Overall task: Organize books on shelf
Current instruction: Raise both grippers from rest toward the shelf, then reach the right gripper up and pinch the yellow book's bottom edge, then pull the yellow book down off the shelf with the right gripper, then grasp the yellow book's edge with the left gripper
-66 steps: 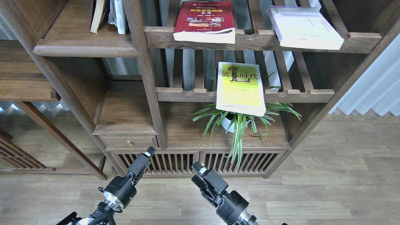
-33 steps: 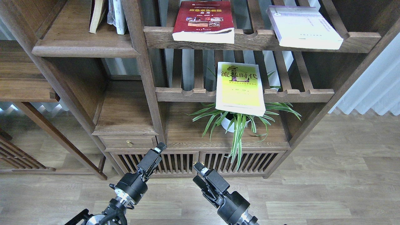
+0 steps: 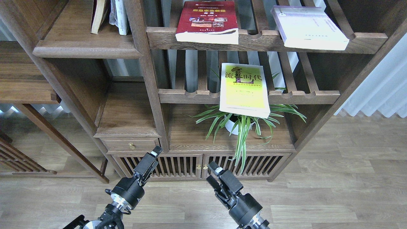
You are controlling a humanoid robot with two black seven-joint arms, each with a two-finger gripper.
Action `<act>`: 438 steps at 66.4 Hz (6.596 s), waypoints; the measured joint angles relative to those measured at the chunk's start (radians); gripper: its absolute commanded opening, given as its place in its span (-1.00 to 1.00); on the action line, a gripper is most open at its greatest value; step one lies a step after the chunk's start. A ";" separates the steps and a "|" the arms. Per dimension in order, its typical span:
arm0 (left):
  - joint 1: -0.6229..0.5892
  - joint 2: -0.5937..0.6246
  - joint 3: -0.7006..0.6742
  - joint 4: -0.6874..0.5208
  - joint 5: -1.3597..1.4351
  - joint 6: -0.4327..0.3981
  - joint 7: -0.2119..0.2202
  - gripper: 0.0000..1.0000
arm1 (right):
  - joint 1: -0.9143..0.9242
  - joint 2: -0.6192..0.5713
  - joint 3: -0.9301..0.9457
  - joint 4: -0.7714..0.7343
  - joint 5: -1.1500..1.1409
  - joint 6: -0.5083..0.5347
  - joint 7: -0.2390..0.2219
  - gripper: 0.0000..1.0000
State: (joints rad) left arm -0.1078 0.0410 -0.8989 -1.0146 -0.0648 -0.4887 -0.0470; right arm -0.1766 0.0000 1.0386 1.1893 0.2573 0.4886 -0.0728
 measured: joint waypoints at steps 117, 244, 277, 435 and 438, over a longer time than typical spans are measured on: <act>0.033 0.016 -0.086 0.002 0.002 0.000 0.006 1.00 | 0.505 0.000 0.058 -0.434 0.151 -0.102 0.091 0.97; 0.037 0.045 -0.130 0.001 0.003 0.000 0.002 1.00 | 0.274 0.000 -0.006 0.031 0.188 -0.080 0.097 -0.92; 0.042 0.106 -0.132 0.007 -0.020 0.000 0.024 1.00 | 0.018 0.000 -0.056 0.185 0.118 -0.004 0.021 -0.91; -0.043 0.269 0.255 -0.168 -0.502 0.000 0.365 -0.88 | -0.077 0.000 -0.221 0.048 0.033 0.000 -0.208 -0.90; -0.048 0.269 0.261 -0.168 -0.502 0.000 0.365 -0.89 | -0.079 0.000 -0.221 0.048 0.032 0.000 -0.208 -0.90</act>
State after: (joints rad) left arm -0.1558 0.3096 -0.6380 -1.1830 -0.5670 -0.4887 0.3177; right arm -0.2553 -0.0004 0.8178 1.2376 0.2897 0.4886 -0.2807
